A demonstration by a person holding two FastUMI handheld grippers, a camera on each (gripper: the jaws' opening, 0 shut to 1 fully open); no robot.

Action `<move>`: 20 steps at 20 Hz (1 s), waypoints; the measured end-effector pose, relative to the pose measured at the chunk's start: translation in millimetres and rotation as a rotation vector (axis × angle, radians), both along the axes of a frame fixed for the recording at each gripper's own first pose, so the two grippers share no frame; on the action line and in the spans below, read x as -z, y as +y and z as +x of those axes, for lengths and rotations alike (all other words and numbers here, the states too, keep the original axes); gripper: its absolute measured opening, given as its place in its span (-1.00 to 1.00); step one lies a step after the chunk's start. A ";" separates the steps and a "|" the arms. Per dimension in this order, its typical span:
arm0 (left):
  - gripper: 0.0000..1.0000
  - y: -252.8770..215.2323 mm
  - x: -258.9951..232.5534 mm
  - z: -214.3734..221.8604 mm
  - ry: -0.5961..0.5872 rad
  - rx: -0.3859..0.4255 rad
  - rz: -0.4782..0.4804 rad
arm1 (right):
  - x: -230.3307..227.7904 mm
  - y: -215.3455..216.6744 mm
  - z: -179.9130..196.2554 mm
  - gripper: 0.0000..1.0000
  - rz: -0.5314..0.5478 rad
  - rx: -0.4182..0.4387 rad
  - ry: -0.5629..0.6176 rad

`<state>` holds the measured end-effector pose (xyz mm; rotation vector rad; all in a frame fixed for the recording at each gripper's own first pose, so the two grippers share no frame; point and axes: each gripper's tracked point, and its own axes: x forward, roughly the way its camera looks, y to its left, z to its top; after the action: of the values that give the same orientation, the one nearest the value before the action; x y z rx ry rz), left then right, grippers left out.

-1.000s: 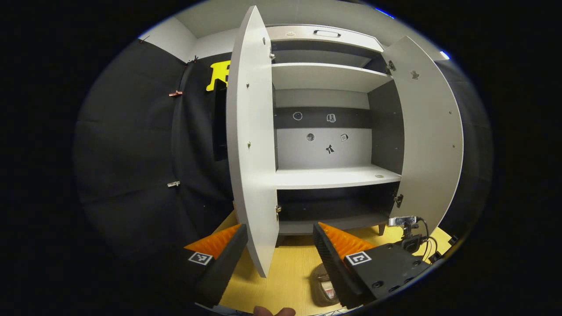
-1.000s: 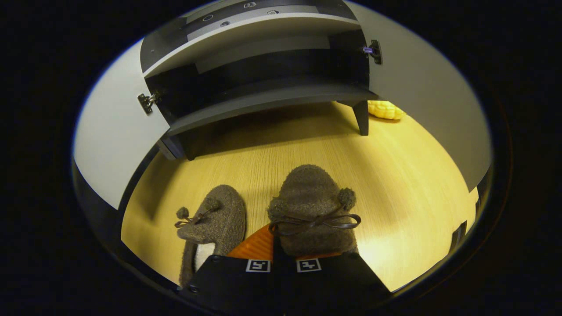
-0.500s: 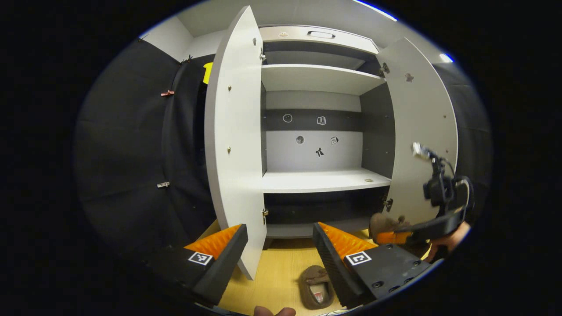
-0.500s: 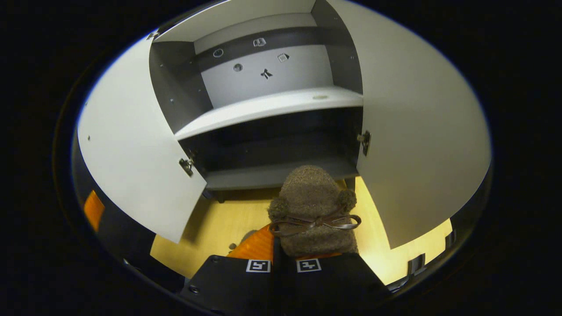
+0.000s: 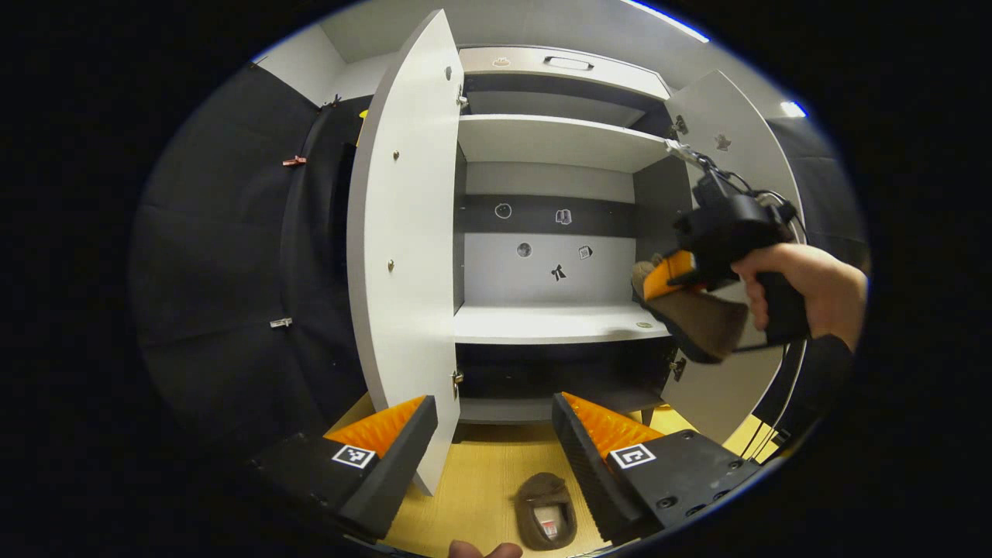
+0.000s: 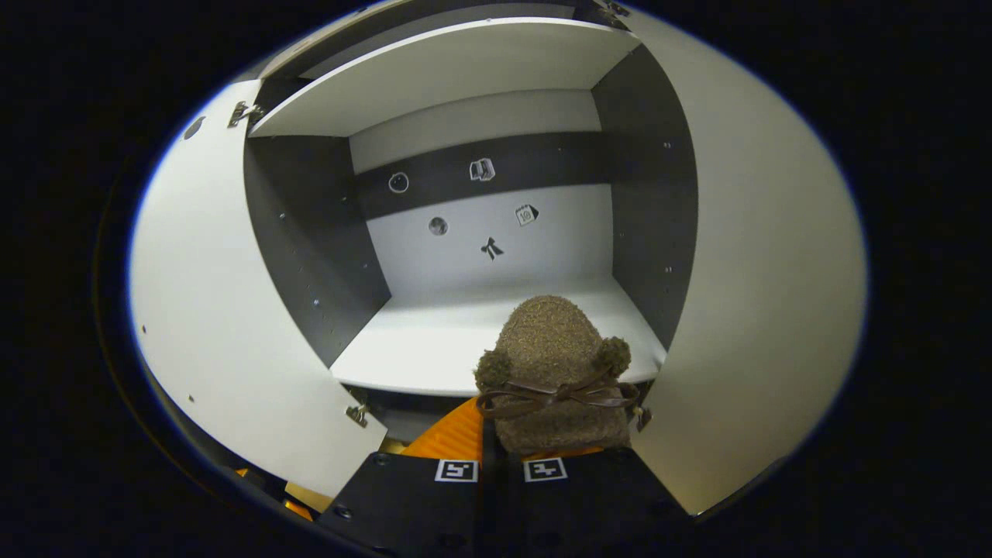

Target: Grab one shoe with the right hand and put it into the shoe cabinet, grab the other shoe with the left hand and put it into the shoe cabinet; then close the right door with the right hand and the left door with the left hand.

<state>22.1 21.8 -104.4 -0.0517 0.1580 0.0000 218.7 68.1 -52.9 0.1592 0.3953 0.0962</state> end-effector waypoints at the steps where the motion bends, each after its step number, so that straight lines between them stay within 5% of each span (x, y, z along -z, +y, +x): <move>1: 0.89 -1.4 0.0 0.2 -0.002 -0.003 -0.009 | -6.6 -0.4 19.8 -0.87 0.004 0.008 -0.013; 11: 0.88 3.6 8.6 8.7 0.030 -0.064 -0.009 | 18.3 13.6 166.1 -0.87 -0.015 0.013 -0.013; 20: 0.88 14.7 23.3 6.9 0.085 -0.130 -0.010 | 76.9 11.2 222.7 -0.87 -0.072 0.034 0.080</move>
<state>28.9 36.5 -127.7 -0.0717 0.2394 0.1312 441.4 79.3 -129.8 0.0990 0.4746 0.0419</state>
